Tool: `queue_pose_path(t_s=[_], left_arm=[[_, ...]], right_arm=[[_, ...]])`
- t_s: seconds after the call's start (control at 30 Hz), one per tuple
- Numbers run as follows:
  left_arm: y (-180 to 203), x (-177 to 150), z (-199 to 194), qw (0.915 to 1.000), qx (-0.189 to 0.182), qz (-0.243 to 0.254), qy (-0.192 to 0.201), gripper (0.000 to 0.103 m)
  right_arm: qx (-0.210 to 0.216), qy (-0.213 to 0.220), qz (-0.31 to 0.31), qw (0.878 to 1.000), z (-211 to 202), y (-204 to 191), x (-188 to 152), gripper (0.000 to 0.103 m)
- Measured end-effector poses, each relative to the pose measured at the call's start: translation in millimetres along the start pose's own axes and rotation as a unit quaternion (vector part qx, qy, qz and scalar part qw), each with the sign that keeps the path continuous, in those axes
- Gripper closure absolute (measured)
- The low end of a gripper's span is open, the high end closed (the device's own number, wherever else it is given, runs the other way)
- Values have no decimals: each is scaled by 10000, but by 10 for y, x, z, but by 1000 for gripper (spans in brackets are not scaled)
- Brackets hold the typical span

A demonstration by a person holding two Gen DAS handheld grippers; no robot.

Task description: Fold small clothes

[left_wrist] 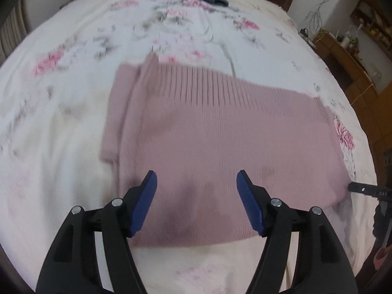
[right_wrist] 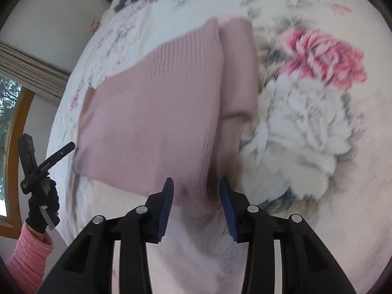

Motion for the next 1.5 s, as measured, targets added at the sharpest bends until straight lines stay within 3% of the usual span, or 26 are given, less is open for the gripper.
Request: queue_pose_path(t_s=[0.07,0.17,0.3,0.53,1.2,1.3,1.33,1.37,1.43,1.5], left_arm=[[-22,-75,90,9999,39,-38,-138,36],[-75,-154,174,9996,81,-58,-267,36],[-95,-183,208,9995,106,41,-296,36],[-121,-220,242,9996,66,36,-289,36],[-95,-255,307,9997,118,74,-195,35],[-65,-197,265,9996,149,15,-258,35],[-47,-172,241,9996,114,-9,-249,35],[-21,-134,215,9998,52,-23,-210,35],[62,-33,157,10000,-13,31,-93,35],[157,85,143,9999,-24,129,-28,34]], right_arm=[[-110,-69,-60,9999,31,-18,-26,88],[51,33,-33,10000,-76,-51,1,93],[70,105,-21,9999,-186,-6,-29,95],[-223,-102,100,9996,46,176,-140,95],[-238,-186,241,9993,235,242,-138,96],[-190,-176,226,9994,155,202,-94,89],[-112,-107,246,9996,87,184,-64,82],[-73,-30,250,9997,33,183,-38,66],[-18,244,270,9993,-128,187,54,49],[80,353,337,9988,-220,218,157,48]])
Point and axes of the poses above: each gripper's, at about its wrist camera, not at the fingertips, and z roughly the way its jaws point, y to its right, x to its top, the point moved 5 cm from there along z, roughly the way its jaws point, and after that the axes turned 7 degrees about z, right-handed, at the moved point
